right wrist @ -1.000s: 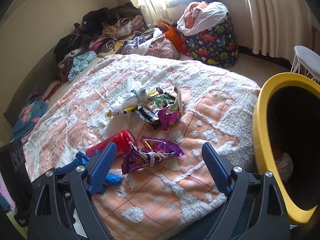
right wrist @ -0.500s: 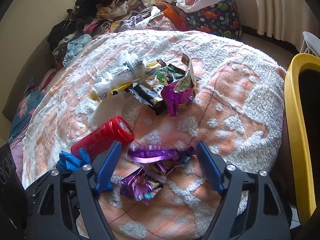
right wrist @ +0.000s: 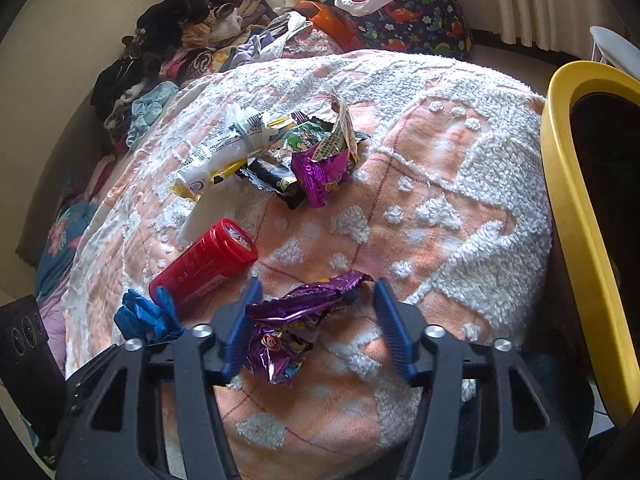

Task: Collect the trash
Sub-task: 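Grasp the blue cloth with the left gripper while the right gripper grasps the purple wrapper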

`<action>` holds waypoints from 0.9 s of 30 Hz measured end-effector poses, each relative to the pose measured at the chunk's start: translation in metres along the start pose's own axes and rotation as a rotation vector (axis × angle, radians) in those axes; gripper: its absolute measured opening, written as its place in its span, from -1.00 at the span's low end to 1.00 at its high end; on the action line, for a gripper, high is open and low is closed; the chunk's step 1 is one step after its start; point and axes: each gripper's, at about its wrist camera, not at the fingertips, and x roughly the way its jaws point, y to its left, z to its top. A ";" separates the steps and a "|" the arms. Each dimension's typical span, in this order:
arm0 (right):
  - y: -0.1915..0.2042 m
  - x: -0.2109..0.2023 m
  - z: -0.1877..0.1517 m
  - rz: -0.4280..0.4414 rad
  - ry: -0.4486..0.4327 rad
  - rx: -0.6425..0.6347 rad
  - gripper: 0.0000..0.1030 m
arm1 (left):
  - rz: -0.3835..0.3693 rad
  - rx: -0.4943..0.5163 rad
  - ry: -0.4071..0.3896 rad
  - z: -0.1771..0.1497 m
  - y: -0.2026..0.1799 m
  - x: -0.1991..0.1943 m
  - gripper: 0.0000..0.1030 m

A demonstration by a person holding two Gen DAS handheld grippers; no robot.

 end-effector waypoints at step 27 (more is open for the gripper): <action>-0.007 -0.063 0.002 0.050 -0.187 -0.036 -0.25 | -0.074 0.081 -0.113 0.021 -0.048 -0.034 -0.66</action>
